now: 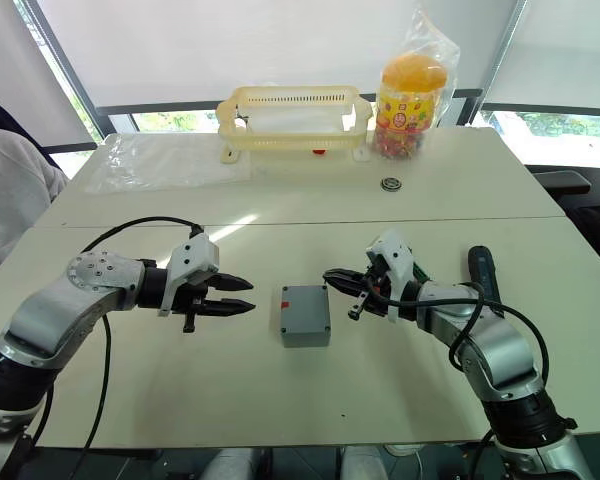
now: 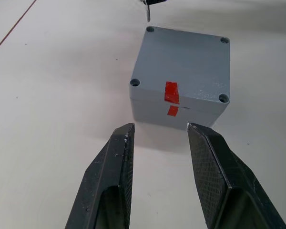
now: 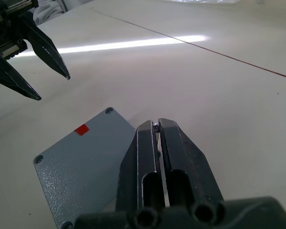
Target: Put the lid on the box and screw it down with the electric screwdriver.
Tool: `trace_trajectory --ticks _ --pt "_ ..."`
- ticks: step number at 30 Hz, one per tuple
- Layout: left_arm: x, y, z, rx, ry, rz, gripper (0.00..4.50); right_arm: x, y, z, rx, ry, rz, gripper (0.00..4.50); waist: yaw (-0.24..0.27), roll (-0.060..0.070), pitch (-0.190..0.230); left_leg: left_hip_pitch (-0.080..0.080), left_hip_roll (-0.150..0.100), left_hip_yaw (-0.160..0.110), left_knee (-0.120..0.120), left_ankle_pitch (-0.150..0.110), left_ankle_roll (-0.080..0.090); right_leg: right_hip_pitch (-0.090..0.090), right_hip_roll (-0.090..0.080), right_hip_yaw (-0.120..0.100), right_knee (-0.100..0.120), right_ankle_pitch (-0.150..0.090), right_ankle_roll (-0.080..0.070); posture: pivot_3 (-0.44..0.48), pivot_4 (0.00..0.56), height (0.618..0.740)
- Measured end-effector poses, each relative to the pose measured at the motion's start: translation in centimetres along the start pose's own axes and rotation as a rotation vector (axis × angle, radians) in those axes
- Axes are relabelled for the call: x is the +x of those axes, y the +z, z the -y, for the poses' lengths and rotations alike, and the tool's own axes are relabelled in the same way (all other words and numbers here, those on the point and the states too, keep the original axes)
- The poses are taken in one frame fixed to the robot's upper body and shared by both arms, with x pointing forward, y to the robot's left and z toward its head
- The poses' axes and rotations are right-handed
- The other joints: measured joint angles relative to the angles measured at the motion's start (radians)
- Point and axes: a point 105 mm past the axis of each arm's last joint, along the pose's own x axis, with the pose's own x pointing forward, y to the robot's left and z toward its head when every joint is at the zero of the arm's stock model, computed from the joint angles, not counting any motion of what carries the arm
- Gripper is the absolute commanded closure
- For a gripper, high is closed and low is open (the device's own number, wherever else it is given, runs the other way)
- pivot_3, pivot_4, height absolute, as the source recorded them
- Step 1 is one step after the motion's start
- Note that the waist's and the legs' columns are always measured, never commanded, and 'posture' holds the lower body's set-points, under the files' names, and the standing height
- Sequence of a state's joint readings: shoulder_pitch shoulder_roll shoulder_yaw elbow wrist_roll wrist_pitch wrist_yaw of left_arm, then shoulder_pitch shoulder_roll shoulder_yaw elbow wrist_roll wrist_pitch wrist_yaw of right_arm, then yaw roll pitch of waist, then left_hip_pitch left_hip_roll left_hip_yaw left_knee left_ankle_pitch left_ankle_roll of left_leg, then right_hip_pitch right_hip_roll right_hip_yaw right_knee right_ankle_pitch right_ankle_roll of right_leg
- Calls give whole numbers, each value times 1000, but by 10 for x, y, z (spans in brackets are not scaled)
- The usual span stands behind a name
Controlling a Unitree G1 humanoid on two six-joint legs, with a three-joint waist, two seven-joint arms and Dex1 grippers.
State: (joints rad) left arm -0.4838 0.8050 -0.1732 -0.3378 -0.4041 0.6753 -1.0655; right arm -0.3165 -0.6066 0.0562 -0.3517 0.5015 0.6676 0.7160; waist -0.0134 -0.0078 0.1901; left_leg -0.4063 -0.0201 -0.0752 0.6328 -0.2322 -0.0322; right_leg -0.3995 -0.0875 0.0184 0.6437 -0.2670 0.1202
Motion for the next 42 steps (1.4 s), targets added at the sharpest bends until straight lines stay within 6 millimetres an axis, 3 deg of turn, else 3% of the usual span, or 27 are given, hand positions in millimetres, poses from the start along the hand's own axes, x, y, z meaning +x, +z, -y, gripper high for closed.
trace_trajectory --ticks 38,42 --pt "4 0 0 15 1 0 2748 5 -16 -1 -32 17 -70 4455 -1 0 0 0 0 0 0 0 0 0 0 0 0 0 0 0 150 740" --pt "4 0 1 14 -1 4 2748 6 -15 -2 -43 22 -72 3317 -1 0 0 0 0 0 0 0 0 0 0 0 0 0 0 0 150 740"
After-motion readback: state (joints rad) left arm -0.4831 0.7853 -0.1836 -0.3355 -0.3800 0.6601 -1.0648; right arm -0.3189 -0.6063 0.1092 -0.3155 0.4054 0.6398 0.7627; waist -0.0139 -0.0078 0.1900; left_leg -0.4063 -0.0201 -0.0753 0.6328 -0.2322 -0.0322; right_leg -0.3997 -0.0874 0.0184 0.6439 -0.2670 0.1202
